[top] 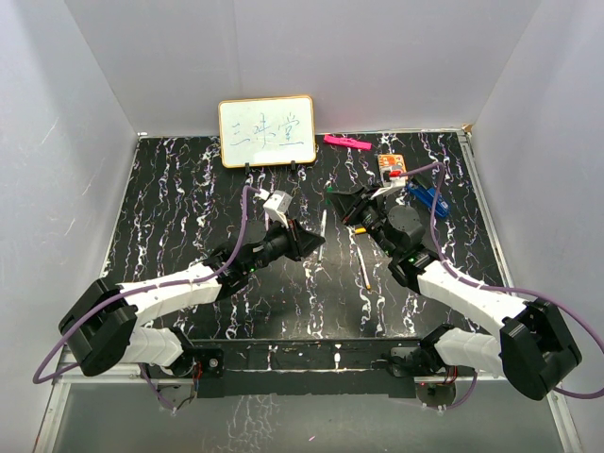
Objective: Insert the pens into the pen caps
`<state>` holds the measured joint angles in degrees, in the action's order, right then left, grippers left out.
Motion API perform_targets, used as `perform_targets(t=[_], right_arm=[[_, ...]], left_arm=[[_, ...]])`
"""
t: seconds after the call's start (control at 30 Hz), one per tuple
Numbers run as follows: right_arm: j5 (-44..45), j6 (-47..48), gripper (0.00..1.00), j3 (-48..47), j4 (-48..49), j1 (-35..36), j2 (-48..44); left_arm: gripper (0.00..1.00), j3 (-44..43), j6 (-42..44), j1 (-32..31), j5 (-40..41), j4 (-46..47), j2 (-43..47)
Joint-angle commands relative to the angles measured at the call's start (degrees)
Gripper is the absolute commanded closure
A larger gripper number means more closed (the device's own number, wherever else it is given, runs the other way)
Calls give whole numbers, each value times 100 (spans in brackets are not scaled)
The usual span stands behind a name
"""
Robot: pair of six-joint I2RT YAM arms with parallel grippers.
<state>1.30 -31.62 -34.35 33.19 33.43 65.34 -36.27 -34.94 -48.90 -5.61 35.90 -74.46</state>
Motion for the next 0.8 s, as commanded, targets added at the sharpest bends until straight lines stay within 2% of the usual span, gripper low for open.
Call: perform_targets(t=[0.0, 0.77], right_arm=[[-60, -33, 100, -130, 276, 54, -62], [-52, -48, 100, -111, 127, 207, -144]], left_arm=[[100, -57, 52, 32, -15, 111, 62], [100, 79, 46, 109, 209, 94, 242]])
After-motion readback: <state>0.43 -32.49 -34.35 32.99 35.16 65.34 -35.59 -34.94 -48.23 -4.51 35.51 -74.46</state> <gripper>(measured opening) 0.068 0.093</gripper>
